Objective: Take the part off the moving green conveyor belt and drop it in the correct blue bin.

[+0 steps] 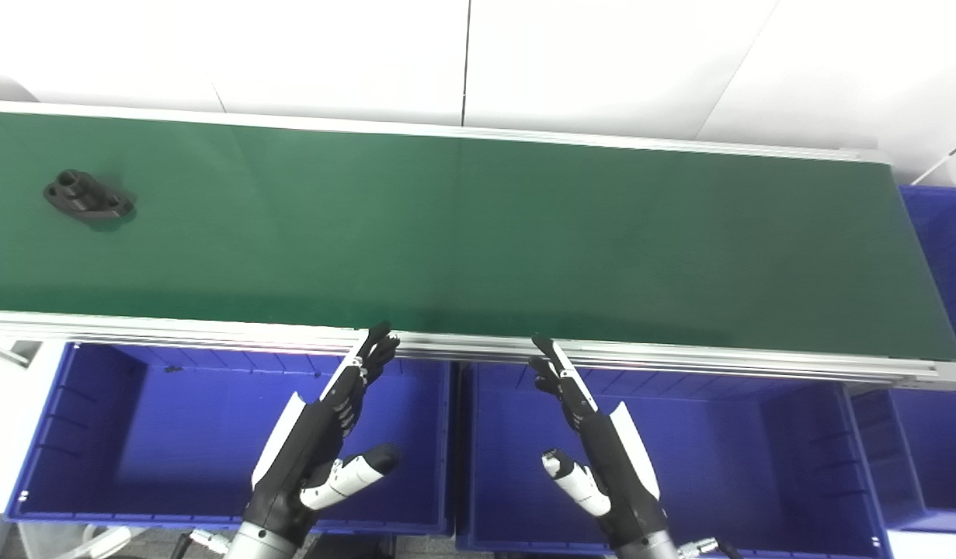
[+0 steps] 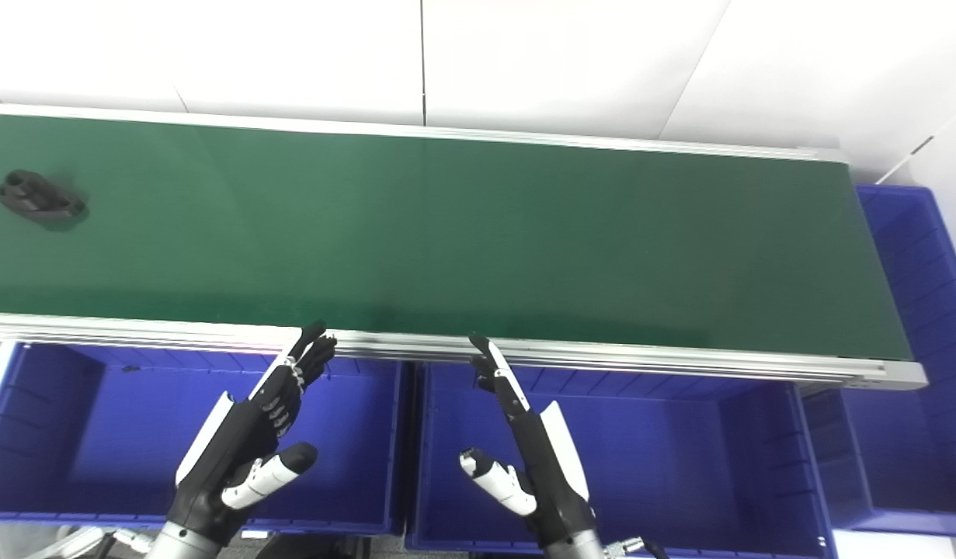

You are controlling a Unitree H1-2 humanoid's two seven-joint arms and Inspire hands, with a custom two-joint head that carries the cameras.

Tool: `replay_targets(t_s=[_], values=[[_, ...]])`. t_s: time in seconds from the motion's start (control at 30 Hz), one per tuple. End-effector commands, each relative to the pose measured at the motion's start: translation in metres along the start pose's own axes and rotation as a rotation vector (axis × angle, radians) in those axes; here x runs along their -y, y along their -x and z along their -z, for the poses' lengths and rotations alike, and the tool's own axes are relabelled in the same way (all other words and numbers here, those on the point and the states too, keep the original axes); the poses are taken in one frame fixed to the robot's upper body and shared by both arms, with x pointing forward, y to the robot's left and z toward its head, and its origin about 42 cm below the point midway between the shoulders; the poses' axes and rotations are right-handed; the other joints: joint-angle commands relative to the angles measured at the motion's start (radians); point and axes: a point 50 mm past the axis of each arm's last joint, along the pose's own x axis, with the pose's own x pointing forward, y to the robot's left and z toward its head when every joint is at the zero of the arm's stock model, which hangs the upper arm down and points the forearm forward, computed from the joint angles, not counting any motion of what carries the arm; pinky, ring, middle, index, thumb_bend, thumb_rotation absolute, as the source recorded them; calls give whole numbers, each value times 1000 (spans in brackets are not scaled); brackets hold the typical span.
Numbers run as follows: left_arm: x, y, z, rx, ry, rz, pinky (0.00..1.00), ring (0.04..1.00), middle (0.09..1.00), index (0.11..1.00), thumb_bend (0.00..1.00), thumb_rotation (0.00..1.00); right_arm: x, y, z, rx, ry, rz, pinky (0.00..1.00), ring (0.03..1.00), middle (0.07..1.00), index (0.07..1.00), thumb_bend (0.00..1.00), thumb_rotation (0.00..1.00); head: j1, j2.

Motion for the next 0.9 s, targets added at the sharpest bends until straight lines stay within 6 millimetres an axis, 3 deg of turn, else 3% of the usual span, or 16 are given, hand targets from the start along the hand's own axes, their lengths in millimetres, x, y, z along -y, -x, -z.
replay_targets(t_s=[0.0,0.3,0.87], values=[[0,-1,-7,43,2,-4,1000,970,958,983,744,692,-1,-1,-6,32,-5,2,888,931,979,971,834,1000,1,0],[-1,-2,-6,49,-15,4,998,972,965,985,728,695,0,-1,-8,22,39,2,985,988,986,990,829,1000,2,-1],[-2,-3,-5,42,-23,4,992,961,960,981,742,685,1,-2,-8,21,40,-8,1000,1000,1000,997,846,1000,1,-2]])
